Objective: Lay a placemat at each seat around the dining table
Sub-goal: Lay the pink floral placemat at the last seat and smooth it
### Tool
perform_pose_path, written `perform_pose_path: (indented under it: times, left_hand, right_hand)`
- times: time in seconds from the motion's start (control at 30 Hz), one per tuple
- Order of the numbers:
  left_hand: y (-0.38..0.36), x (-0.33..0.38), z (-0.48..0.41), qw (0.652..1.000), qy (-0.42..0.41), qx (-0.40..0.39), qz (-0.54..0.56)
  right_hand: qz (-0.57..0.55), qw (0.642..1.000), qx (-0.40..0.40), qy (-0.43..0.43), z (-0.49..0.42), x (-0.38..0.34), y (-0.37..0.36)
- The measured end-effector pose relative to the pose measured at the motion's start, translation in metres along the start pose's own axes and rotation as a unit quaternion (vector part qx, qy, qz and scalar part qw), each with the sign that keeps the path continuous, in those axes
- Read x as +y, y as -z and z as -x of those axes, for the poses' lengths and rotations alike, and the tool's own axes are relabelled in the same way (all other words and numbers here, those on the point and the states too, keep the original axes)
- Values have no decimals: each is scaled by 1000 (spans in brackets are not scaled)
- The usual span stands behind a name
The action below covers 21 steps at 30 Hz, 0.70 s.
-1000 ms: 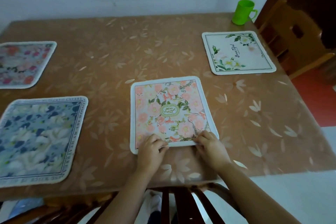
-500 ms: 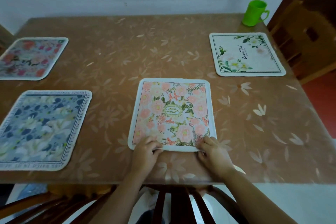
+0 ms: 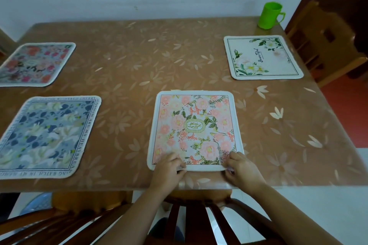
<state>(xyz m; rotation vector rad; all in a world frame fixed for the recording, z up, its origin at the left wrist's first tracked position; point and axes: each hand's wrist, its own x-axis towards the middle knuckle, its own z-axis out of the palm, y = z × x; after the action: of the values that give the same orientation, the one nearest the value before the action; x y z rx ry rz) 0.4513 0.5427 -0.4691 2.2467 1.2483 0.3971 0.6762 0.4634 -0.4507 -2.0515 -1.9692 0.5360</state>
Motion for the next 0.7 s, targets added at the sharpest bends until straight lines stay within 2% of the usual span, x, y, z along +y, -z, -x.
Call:
perform_pose_path:
  times: [0.2, 0.3, 0.47, 0.7]
  left_hand:
    - [-2, 5, 3, 999, -29, -1, -25]
    - [-8, 16, 3, 999, -48, -13, -13]
    - [-13, 36, 1, 996, -83, -32, 20]
    - [10, 15, -1, 996, -36, -39, 73]
  right_hand:
    - [5, 1000, -15, -13, 5, -1, 0]
    - [-14, 1000, 14, -8, 4, -6, 3]
    - [-23, 999, 5, 23, 2, -29, -5]
    - [-33, 998, -8, 58, -1, -34, -4]
